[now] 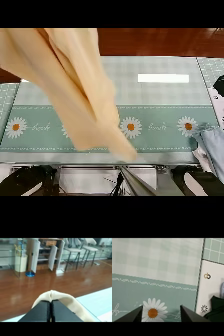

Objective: Fold the shirts.

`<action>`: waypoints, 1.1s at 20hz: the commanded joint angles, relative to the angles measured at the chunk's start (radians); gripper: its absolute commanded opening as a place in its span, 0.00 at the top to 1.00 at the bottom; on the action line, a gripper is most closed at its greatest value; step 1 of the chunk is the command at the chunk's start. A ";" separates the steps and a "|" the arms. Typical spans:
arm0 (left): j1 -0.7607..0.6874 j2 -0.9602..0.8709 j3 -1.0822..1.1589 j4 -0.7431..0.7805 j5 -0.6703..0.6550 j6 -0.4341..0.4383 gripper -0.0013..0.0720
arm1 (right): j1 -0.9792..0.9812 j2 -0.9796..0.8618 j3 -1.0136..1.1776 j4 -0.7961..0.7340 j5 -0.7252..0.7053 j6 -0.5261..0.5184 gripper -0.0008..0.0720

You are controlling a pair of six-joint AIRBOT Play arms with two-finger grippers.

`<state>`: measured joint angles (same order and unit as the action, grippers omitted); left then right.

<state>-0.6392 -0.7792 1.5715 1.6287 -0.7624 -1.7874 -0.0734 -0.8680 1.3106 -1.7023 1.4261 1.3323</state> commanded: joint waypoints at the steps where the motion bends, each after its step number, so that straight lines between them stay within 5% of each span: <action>1: -0.064 -0.067 0.000 -0.023 -0.001 -0.002 0.95 | 0.000 0.014 0.000 -0.005 0.018 0.002 0.27; 17: -0.314 -0.707 -0.001 -0.362 -0.029 0.000 0.95 | 0.000 0.014 0.000 -0.005 0.001 0.002 0.27; 18: -0.317 -0.736 0.000 -0.363 -0.043 0.041 0.81 | 0.000 0.014 0.000 -0.005 0.001 0.002 0.27; 19: -0.311 -0.750 0.000 -0.362 -0.070 0.076 0.48 | 0.000 0.014 0.000 -0.005 0.000 0.002 0.27; 20: -0.293 -0.751 0.000 -0.361 -0.110 0.077 0.32 | 0.000 0.014 0.000 -0.006 -0.003 0.002 0.27; 22: -0.215 -0.729 0.012 -0.311 -0.266 0.085 0.29 | 0.000 0.014 0.000 -0.006 -0.019 0.002 0.27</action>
<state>-0.9077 -1.4906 1.5742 1.2869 -0.8692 -1.7363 -0.0734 -0.8555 1.3106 -1.7077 1.4220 1.3346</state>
